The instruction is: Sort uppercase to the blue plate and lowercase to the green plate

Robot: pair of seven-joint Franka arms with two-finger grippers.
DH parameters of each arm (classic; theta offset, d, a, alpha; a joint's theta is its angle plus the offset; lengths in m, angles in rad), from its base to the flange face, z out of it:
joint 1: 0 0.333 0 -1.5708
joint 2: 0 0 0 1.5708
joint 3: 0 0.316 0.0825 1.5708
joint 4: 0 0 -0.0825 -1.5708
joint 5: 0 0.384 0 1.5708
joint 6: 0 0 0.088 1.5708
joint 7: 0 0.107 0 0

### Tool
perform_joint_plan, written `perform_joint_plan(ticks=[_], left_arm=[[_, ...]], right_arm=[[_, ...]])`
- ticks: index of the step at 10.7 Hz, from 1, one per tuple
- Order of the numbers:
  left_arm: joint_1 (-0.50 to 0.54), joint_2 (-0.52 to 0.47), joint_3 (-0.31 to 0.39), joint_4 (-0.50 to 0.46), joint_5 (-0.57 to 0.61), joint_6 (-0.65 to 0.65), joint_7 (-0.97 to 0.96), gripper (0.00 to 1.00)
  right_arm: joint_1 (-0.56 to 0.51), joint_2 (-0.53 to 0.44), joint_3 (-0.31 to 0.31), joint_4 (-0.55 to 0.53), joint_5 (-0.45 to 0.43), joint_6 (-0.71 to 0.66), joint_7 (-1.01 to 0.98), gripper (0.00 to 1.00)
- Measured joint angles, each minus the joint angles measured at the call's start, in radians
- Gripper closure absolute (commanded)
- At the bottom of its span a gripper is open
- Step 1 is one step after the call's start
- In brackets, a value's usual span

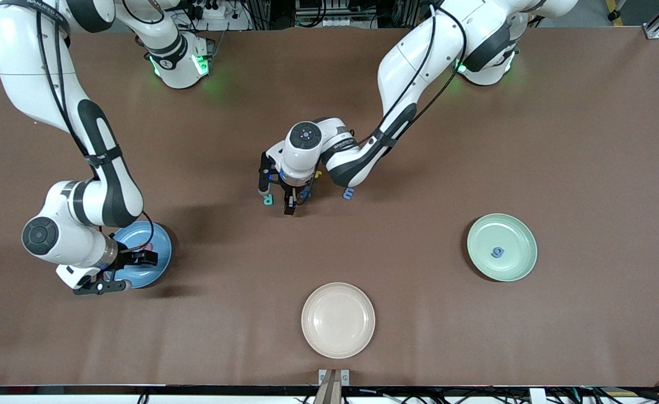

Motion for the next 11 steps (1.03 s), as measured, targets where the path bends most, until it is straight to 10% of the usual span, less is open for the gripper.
perform_joint_plan(ticks=[11], left_arm=[[-0.001,0.004,0.004,0.013,0.000,0.003,-0.018,0.67]], right_arm=[[0.000,0.004,-0.003,0.000,0.000,0.000,0.000,0.00]])
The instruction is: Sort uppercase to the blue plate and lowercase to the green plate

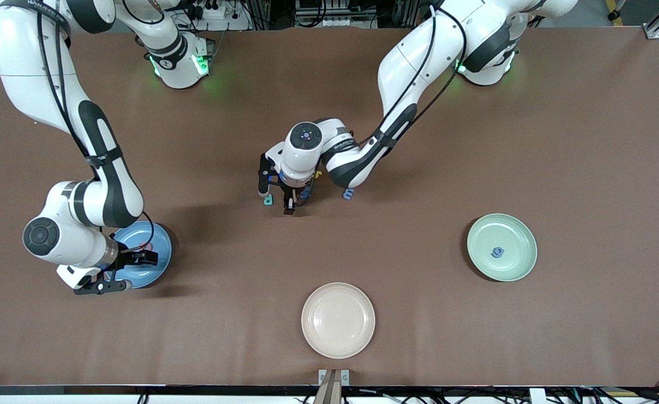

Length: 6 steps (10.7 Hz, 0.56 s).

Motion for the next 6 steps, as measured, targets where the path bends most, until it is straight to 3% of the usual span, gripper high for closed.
perform_joint_plan(ticks=[6], left_arm=[[0.000,0.000,0.000,0.002,-0.004,0.001,-0.002,0.80]], right_arm=[[0.014,0.000,0.003,-0.001,0.000,-0.004,0.047,0.00]])
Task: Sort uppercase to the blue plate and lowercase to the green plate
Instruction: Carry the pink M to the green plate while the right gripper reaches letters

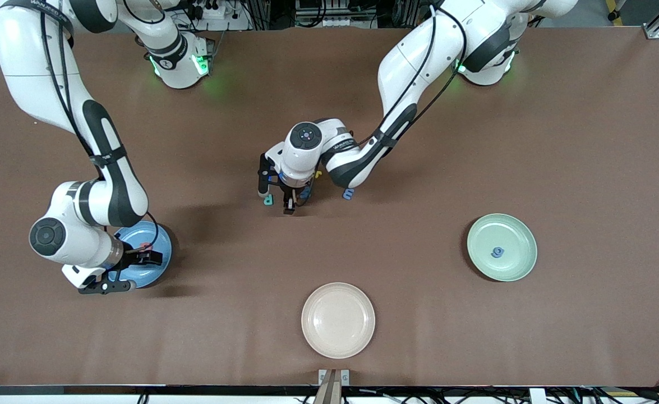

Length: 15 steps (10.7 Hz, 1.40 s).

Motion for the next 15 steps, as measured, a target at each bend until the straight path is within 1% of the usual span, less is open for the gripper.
perform_joint_plan(ticks=[4,8,10,12,13,15], left_arm=[[-0.002,-0.002,0.000,0.010,-0.016,-0.031,-0.003,0.86],[0.008,-0.049,0.002,0.033,-0.059,-0.143,-0.006,0.87],[0.039,-0.090,0.005,0.035,-0.072,-0.191,-0.006,0.87],[0.075,-0.120,0.006,0.036,-0.074,-0.235,-0.006,0.93],[0.094,-0.134,0.007,0.036,-0.076,-0.267,-0.006,1.00],[0.159,-0.174,0.009,0.038,-0.102,-0.338,-0.006,1.00]], right_arm=[[0.000,0.000,0.000,0.000,0.000,0.000,0.002,0.00],[0.014,0.000,0.001,0.000,0.000,-0.001,0.025,0.00],[0.049,0.000,0.002,0.000,0.000,-0.002,0.071,0.00],[0.099,0.000,0.003,0.003,0.000,-0.027,0.135,0.00],[0.125,-0.001,0.003,0.004,0.000,-0.033,0.172,0.00],[0.173,-0.003,0.009,0.007,0.000,-0.050,0.247,0.00]])
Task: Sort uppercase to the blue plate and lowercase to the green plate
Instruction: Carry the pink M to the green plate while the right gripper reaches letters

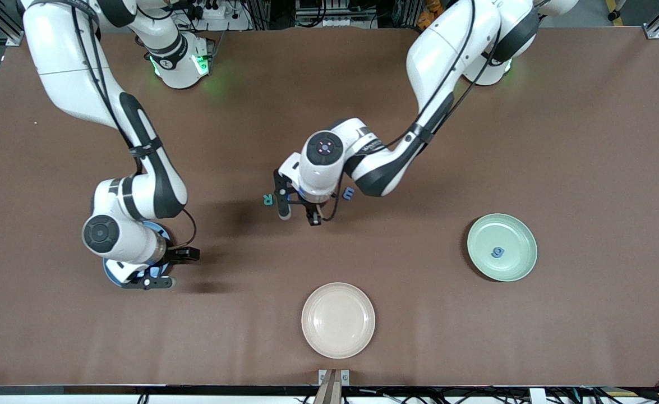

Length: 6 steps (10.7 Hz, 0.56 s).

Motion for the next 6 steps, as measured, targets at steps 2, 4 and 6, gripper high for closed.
perform_joint_plan(ticks=[2,4,6], left_arm=[[0.110,-0.060,0.001,0.001,-0.018,-0.133,0.001,1.00],[0.242,-0.115,0.004,0.001,-0.078,-0.241,0.003,1.00],[0.382,-0.146,0.006,-0.001,-0.138,-0.307,0.007,1.00]], right_arm=[[0.024,-0.002,0.054,0.015,0.000,-0.056,0.077,0.00],[0.039,-0.008,0.123,0.025,0.000,-0.078,0.174,0.00],[0.094,-0.011,0.146,0.026,0.000,-0.105,0.264,0.00]])
